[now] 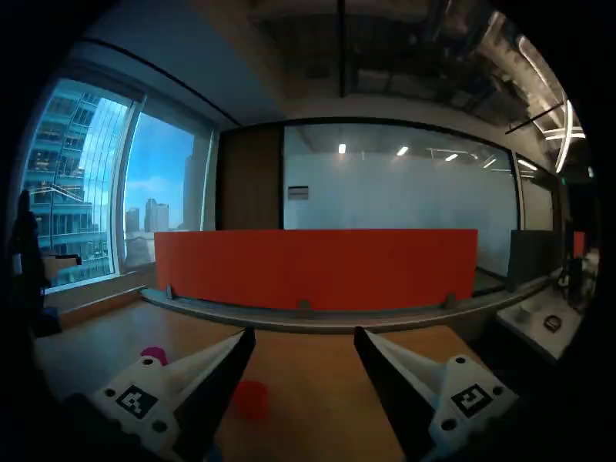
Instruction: Pour water
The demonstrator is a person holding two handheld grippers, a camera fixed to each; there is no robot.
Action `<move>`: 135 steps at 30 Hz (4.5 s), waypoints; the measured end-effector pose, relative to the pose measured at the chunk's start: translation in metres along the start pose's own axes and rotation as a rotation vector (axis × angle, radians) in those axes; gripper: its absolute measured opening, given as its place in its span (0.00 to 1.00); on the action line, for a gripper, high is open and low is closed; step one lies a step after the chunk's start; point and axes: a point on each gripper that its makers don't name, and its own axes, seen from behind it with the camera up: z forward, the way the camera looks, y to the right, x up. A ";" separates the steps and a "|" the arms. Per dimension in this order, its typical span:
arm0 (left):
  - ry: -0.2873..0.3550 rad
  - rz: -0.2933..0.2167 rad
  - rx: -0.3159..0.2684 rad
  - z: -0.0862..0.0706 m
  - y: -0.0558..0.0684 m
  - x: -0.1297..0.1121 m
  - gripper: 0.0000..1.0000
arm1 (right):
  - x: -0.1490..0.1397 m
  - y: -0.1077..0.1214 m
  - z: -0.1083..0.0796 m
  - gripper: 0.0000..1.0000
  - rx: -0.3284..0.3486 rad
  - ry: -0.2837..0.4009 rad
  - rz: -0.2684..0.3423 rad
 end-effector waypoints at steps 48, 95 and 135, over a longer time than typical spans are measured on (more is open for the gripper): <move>-0.152 0.099 -0.472 -0.007 0.103 -0.048 0.89 | -0.032 -0.092 -0.036 0.99 0.528 -0.162 -0.088; -0.399 0.112 -0.523 -0.014 0.113 -0.181 0.90 | -0.156 -0.121 -0.059 1.00 0.634 -0.413 -0.188; -0.504 0.142 -0.565 0.027 0.130 -0.252 0.89 | -0.259 -0.153 -0.037 1.00 0.683 -0.576 -0.240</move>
